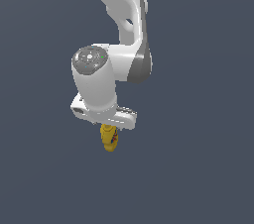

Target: Pick up the object and move it to a goal position.

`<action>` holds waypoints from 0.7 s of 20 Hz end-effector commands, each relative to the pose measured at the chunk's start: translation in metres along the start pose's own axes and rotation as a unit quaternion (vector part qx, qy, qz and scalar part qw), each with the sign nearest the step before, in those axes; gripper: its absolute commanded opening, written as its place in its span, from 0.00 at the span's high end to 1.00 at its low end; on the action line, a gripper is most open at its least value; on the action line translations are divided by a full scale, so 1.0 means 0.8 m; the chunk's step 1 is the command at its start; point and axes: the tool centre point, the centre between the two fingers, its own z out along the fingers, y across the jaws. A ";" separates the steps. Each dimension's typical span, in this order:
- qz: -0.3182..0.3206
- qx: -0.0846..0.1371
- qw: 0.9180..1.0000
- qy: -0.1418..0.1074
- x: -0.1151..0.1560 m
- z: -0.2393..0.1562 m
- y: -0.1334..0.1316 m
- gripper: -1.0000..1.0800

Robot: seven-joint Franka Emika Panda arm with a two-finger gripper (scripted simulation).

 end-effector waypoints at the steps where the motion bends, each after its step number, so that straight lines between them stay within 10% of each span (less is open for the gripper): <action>1: 0.000 0.000 1.000 0.001 0.001 0.004 0.000 0.04; 4: 0.000 0.000 1.000 0.001 0.002 0.003 0.000 0.04; 5: 0.000 0.000 1.000 0.001 0.002 0.003 0.000 1.00; 14: 0.000 0.000 1.000 0.001 0.002 0.003 0.000 1.00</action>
